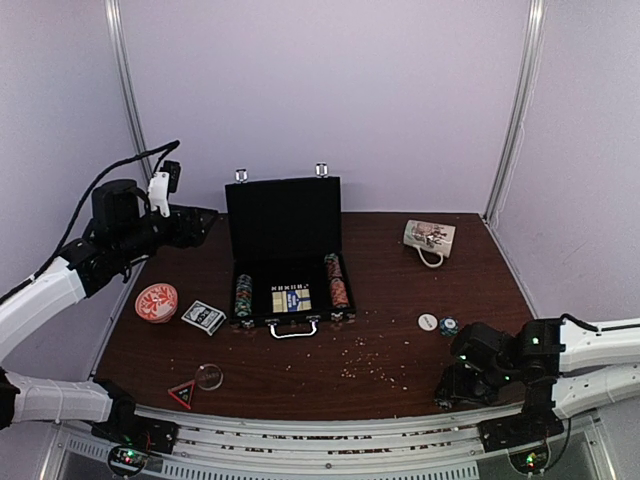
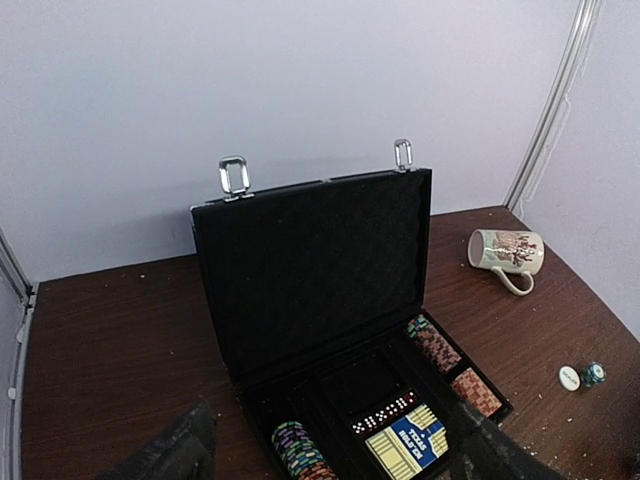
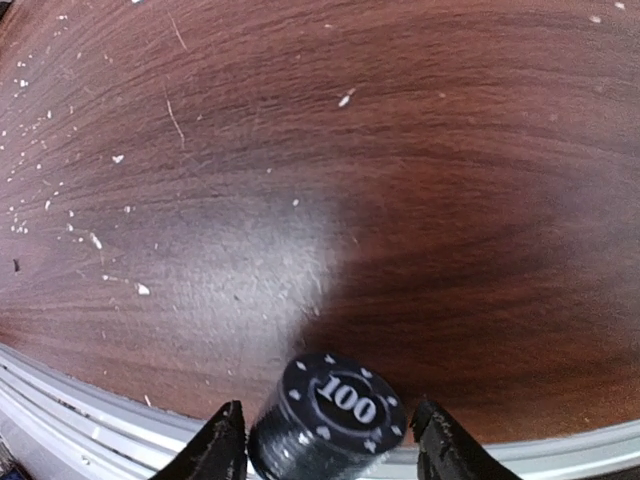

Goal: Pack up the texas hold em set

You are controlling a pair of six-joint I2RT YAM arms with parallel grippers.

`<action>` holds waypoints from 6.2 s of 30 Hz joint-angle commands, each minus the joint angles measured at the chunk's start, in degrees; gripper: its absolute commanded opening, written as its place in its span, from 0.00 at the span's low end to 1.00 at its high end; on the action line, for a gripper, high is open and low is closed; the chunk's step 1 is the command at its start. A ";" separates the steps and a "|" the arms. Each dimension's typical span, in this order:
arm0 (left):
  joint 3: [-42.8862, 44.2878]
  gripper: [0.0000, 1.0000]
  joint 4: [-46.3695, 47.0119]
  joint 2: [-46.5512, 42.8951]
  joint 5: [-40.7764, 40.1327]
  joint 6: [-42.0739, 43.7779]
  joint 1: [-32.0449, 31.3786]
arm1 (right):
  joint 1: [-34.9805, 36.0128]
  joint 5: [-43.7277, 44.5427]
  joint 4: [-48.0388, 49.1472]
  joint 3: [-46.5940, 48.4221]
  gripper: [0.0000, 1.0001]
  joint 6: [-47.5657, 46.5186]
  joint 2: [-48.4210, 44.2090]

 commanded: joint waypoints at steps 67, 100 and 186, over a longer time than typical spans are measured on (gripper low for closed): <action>1.54 0.82 3.60 -7.85 4.90 -1.58 0.38 | -19.66 -1.89 12.95 95.92 0.40 -50.43 87.55; 1.21 0.82 3.48 -5.32 5.15 -1.57 0.37 | -22.46 12.88 19.54 41.65 0.60 -46.68 46.41; 1.12 0.82 3.87 -4.57 7.70 -3.06 0.39 | -14.55 9.53 7.18 38.95 0.69 -46.52 51.15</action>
